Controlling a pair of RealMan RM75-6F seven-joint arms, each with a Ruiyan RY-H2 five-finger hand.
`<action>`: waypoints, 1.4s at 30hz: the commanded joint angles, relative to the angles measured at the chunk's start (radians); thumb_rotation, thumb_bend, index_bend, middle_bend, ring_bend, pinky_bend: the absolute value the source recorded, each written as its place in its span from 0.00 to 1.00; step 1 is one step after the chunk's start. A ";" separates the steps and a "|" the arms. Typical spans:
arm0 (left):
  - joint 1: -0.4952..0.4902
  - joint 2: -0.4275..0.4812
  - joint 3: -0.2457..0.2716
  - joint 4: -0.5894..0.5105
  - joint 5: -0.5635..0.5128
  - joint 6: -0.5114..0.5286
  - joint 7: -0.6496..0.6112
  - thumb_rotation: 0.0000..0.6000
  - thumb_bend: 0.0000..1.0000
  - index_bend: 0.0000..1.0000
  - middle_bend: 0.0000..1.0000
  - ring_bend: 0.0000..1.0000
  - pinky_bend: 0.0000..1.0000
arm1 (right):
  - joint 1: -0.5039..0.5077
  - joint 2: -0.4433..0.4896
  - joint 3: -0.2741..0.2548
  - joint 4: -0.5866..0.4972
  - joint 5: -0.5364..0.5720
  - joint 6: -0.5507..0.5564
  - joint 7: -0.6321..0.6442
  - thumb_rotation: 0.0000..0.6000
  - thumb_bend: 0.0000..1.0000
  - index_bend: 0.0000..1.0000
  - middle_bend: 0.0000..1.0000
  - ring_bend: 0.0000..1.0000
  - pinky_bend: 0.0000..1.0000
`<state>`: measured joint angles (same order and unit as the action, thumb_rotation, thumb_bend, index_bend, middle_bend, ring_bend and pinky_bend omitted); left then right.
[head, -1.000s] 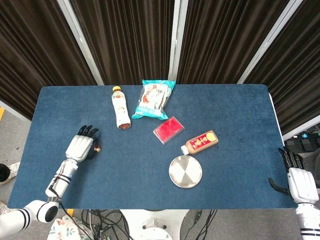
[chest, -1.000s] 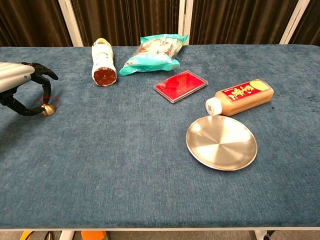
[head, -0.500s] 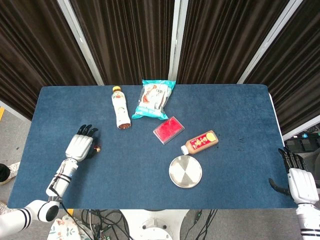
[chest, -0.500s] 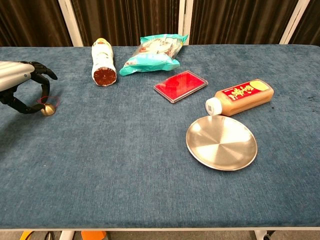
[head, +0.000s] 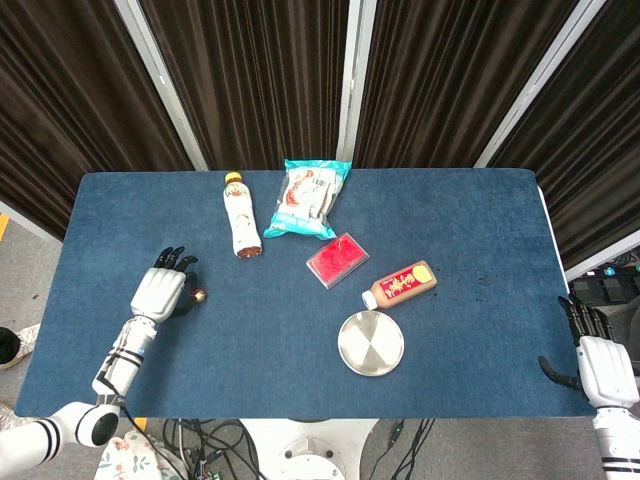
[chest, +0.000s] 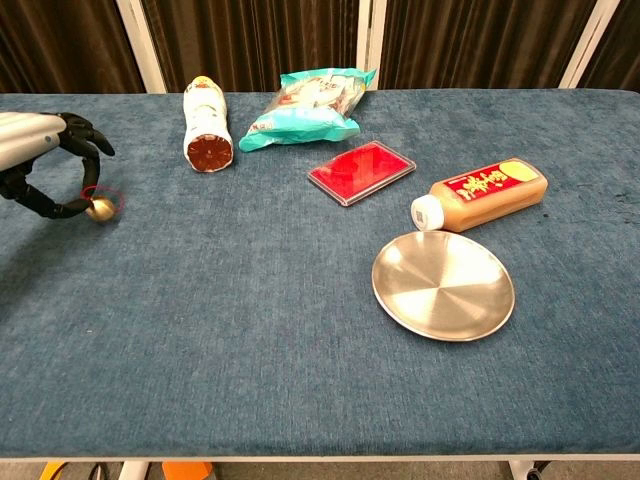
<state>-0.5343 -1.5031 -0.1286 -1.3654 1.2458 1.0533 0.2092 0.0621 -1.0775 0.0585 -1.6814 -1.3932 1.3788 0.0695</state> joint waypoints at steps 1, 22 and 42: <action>0.013 0.051 -0.025 -0.101 -0.004 -0.002 -0.120 1.00 0.41 0.62 0.19 0.00 0.01 | 0.000 0.000 0.000 -0.001 0.000 0.000 0.000 1.00 0.18 0.00 0.00 0.00 0.00; -0.005 0.201 -0.007 -0.253 -0.036 -0.068 0.207 1.00 0.47 0.67 0.22 0.04 0.01 | 0.006 -0.001 0.007 0.000 0.017 -0.012 0.001 1.00 0.19 0.00 0.00 0.00 0.00; 0.007 0.111 -0.011 -0.218 -0.065 0.024 0.121 1.00 0.48 0.69 0.18 0.04 0.00 | 0.008 -0.008 0.003 0.012 0.018 -0.023 0.002 1.00 0.19 0.00 0.00 0.00 0.00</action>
<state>-0.5313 -1.3248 -0.1509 -1.6570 1.1656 0.9862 0.2029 0.0704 -1.0858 0.0611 -1.6691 -1.3749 1.3562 0.0717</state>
